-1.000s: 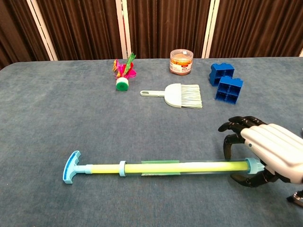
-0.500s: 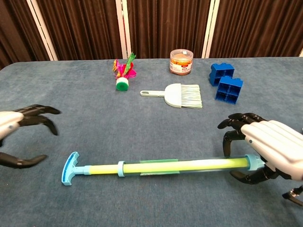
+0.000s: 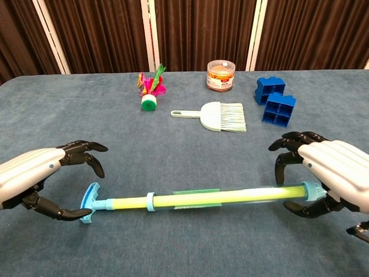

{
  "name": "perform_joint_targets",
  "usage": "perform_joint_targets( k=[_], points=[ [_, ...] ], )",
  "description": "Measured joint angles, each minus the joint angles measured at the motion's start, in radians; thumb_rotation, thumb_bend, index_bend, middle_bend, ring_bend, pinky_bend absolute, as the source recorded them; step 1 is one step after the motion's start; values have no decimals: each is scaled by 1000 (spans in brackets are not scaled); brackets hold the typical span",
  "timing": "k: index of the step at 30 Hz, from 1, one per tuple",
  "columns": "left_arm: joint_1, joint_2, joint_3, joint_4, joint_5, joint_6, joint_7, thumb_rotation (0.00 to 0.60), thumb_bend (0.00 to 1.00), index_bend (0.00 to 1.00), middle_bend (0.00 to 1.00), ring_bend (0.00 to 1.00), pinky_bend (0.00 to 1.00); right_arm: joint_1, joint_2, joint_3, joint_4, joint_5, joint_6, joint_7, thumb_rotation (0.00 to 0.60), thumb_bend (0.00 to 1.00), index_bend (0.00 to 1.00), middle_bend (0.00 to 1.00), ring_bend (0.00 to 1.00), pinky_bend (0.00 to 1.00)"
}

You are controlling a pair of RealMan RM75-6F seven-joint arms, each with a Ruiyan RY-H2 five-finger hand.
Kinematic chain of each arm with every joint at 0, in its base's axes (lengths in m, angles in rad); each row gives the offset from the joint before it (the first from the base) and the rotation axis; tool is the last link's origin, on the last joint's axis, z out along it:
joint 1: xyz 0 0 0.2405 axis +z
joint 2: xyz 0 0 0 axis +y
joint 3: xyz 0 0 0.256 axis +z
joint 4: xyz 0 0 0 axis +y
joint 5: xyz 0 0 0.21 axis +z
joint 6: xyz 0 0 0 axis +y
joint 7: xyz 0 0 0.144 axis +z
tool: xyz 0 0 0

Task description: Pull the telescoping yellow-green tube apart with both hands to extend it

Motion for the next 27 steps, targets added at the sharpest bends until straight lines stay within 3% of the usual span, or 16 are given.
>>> perform_joint_targets(
  k=[11,16,22,27],
  points=[
    [-55,-138,-10,155,-29,-71,-48,600,274,375,84,34,98,2,21,3,-12,-4,8,14,600,362,673,181,60,65],
    [-73,-173,-15,188,-43,-89,-73,600,416,476,97,34,98,2,33,7,-16,-2,14,9,600,361,674,181,60,65],
    [-66,-170,2,187,-22,-34,-86,600,604,605,130,35,98,2,40,18,-12,8,19,15,600,364,679,184,65,66],
    [-56,-150,12,156,-7,13,-93,600,662,635,152,48,98,1,41,26,0,16,26,20,600,374,706,193,75,77]
  ],
)
